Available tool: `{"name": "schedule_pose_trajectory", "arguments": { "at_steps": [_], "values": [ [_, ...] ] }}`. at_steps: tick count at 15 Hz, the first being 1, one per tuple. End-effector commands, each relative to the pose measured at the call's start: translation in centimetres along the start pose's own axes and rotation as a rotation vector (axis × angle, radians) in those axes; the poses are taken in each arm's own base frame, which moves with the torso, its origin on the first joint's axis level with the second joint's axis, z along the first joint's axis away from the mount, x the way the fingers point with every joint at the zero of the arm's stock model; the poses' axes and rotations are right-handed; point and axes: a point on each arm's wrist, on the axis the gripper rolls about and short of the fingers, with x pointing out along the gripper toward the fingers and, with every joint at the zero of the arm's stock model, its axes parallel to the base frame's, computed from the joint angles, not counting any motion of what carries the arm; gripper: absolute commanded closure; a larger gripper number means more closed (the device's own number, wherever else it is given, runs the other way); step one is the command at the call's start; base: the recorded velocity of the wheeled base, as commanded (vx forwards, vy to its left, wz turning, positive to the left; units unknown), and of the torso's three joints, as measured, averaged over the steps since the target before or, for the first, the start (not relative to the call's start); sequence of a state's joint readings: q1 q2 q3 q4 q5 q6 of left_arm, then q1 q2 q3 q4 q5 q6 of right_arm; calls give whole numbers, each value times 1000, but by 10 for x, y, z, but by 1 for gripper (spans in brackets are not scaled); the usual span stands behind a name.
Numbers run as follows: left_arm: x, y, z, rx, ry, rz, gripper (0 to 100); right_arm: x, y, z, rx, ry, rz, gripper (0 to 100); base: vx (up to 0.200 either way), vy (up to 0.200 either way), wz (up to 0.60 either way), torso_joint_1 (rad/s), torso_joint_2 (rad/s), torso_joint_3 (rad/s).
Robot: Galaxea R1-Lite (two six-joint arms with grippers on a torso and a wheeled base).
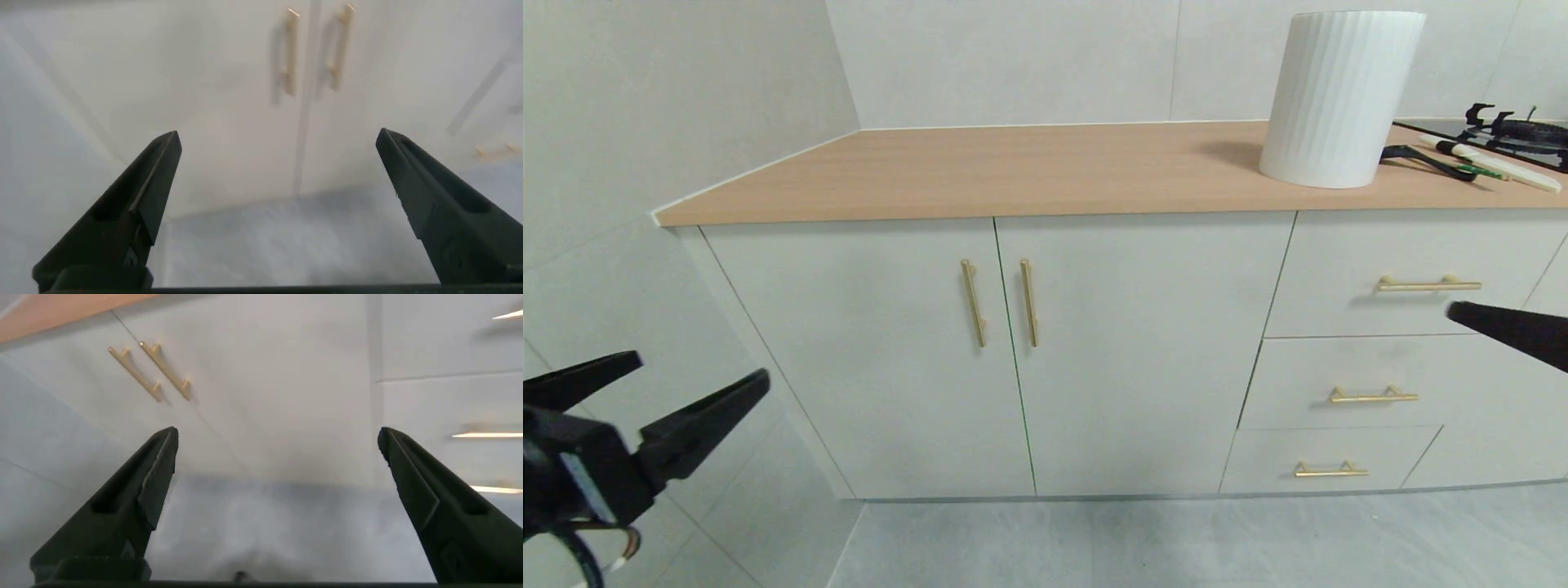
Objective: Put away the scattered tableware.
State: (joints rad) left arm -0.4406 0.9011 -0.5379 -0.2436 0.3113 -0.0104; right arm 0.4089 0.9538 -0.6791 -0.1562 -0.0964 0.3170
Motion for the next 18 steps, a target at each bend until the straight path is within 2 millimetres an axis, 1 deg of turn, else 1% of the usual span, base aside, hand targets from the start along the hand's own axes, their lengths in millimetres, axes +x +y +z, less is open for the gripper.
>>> {"name": "schedule_pose_trajectory", "arguments": {
  "at_steps": [1,3,5,7,9,10,13,14,15,16,18],
  "values": [
    [-53,20,-17,-21,-158,64,0,-96,-25,-38,-91,-195,-86,0,0,0,0,0,0,0],
    [-75,26,-36,-34,-214,80,0,-133,-30,-58,-114,-231,-87,0,0,0,0,0,0,0],
    [-93,29,-59,-21,-250,68,0,-157,-34,-79,-150,-241,-112,0,0,0,0,0,0,0],
    [-111,30,-76,56,-259,138,0,-170,-34,-96,-189,-245,-196,0,0,0,0,0,0,0],
    [-127,29,-91,72,-286,179,0,-169,-32,-100,-184,-256,-296,0,0,0,0,0,0,0],
    [-130,28,-97,71,-282,203,0,-166,-34,-103,-185,-244,-324,0,0,0,0,0,0,0],
    [-131,25,-98,19,-311,308,0,-163,-39,-108,-169,-241,-442,0,0,0,0,0,0,0],
    [-134,21,-107,33,-331,326,0,-160,-39,-114,-160,-246,-542,0,0,0,0,0,0,0],
    [-130,20,-117,47,-312,317,0,-162,-38,-124,-166,-264,-578,0,0,0,0,0,0,0],
    [-127,21,-123,42,-302,329,0,-163,-38,-135,-191,-271,-546,0,0,0,0,0,0,0],
    [-122,21,-133,39,-280,322,0,-150,-46,-149,-203,-202,-545,0,0,0,0,0,0,0]
  ]
}}
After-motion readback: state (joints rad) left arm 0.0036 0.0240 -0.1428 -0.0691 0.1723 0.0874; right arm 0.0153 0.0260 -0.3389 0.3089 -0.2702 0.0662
